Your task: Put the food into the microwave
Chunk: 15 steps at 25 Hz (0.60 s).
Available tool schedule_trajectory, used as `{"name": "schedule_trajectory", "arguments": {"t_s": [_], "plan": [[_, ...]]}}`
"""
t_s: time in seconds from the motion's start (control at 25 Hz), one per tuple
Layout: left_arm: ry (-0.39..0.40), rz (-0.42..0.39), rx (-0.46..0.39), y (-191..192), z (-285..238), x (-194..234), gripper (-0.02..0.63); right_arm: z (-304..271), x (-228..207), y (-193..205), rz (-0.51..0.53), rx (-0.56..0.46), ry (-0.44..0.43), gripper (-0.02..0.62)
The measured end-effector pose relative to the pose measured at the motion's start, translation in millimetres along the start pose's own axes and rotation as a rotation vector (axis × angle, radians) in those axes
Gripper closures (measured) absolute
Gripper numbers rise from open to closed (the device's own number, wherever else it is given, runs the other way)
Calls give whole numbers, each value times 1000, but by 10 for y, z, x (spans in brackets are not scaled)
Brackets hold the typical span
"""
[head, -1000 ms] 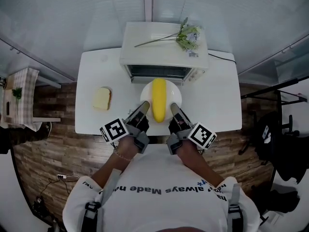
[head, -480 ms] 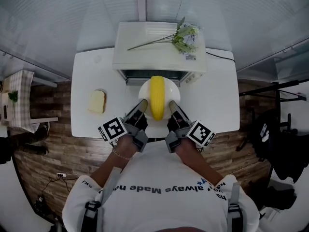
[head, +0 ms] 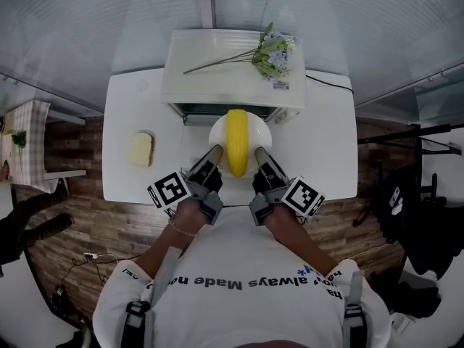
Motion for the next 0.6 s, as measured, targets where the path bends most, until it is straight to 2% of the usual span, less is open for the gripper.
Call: {"name": "schedule_trajectory", "arguments": {"t_s": [0.32,0.6], "plan": [[-5,21,13,51,-33,179,589,-95,-159,0,-7,17,9,571],[-25,59,41,133,-65,469,589,-203,-422,62,-15,33,51,571]]}}
Point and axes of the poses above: the fingertips, and each gripper's own axes: z backward along the fingers, x to its left, y out of its underside, the point moved 3 cm from there along z, backward along the fingers, and after that the axes turned 14 degrees about -z, right-handed, at the moved point
